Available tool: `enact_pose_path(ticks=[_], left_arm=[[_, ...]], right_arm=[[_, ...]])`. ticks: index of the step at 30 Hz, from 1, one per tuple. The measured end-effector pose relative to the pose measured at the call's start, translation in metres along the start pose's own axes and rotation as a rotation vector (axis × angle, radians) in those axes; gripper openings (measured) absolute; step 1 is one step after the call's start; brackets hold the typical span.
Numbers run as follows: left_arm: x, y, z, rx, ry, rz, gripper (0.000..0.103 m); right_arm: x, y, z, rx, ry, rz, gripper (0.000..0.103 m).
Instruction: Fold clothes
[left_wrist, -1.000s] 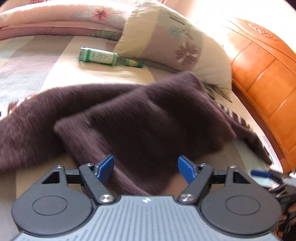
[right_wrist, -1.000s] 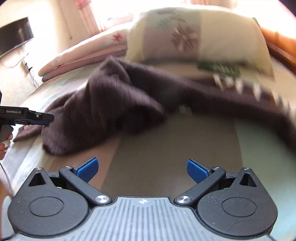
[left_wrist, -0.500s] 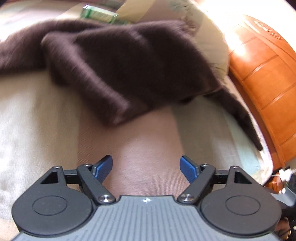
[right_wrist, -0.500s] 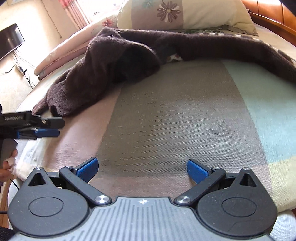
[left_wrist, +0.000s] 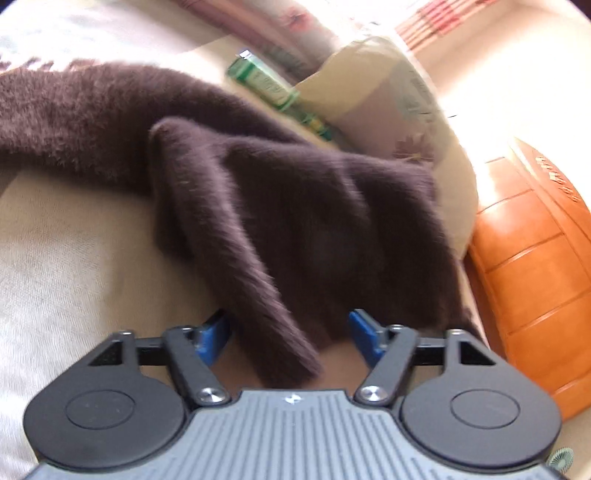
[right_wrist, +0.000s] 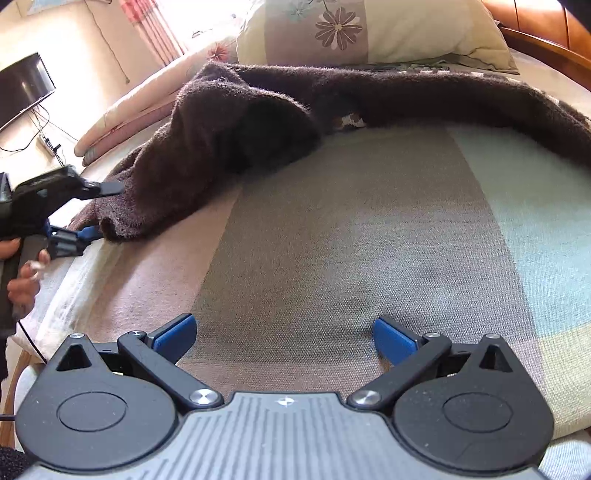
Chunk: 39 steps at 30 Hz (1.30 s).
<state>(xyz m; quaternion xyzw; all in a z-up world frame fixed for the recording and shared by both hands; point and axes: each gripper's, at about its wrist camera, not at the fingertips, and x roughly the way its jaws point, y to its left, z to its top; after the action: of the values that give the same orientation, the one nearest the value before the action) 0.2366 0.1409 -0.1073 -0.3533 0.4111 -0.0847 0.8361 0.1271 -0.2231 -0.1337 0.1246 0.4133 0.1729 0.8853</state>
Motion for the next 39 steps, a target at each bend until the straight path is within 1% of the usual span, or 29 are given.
enact_pose_path(ticks=[1,2,3,4,7,10,13,16,21,25,29,32,33,37,38,39], left_arm=[[0.006,0.005,0.001,-0.025,0.027,-0.001,0.027],[0.008,0.006,0.000,-0.026,0.036,-0.006,0.024],[0.008,0.004,-0.001,-0.005,0.030,-0.006,0.021],[0.004,0.001,-0.002,0.015,0.019,-0.010,0.014],[-0.014,-0.006,-0.003,0.061,-0.022,-0.036,0.008],[-0.042,-0.015,0.001,0.124,-0.074,-0.050,0.007],[-0.075,-0.027,0.007,0.188,-0.120,-0.068,0.007],[-0.103,-0.039,0.007,0.253,-0.151,-0.070,0.007],[-0.154,-0.049,-0.002,0.338,-0.201,-0.042,0.007],[-0.187,-0.049,-0.013,0.378,-0.202,0.025,0.007],[-0.203,-0.034,-0.020,0.384,-0.191,0.124,0.007],[-0.209,-0.032,-0.023,0.417,-0.197,0.197,0.007],[-0.212,-0.034,-0.023,0.431,-0.202,0.207,0.007],[-0.208,-0.054,-0.025,0.499,-0.184,0.167,0.009],[-0.202,-0.062,-0.027,0.522,-0.168,0.160,0.011],[-0.193,-0.070,-0.029,0.548,-0.145,0.148,0.017]], right_arm=[[0.000,0.000,0.001,0.001,0.000,-0.003,0.103],[0.000,0.000,0.001,0.002,0.001,-0.006,0.103],[0.000,0.001,0.001,0.001,0.002,-0.009,0.103],[0.000,0.001,0.001,0.001,0.003,-0.012,0.103],[-0.002,0.002,0.001,0.008,0.005,-0.018,0.103],[-0.002,0.003,0.006,0.029,0.006,-0.015,0.103],[-0.005,0.006,0.009,0.030,-0.013,-0.002,0.103],[-0.007,0.011,0.010,0.021,-0.025,0.004,0.103],[-0.011,0.017,0.007,0.009,-0.023,0.006,0.103],[-0.016,0.022,0.006,0.000,-0.028,0.009,0.103],[-0.020,0.026,0.007,-0.008,-0.033,0.018,0.103],[-0.022,0.029,0.009,-0.016,-0.032,0.031,0.103],[-0.022,0.029,0.010,-0.020,-0.032,0.031,0.103],[-0.021,0.031,0.009,-0.024,-0.033,0.031,0.103],[-0.022,0.032,0.009,-0.024,-0.034,0.031,0.103],[-0.022,0.032,0.010,-0.025,-0.036,0.030,0.103]])
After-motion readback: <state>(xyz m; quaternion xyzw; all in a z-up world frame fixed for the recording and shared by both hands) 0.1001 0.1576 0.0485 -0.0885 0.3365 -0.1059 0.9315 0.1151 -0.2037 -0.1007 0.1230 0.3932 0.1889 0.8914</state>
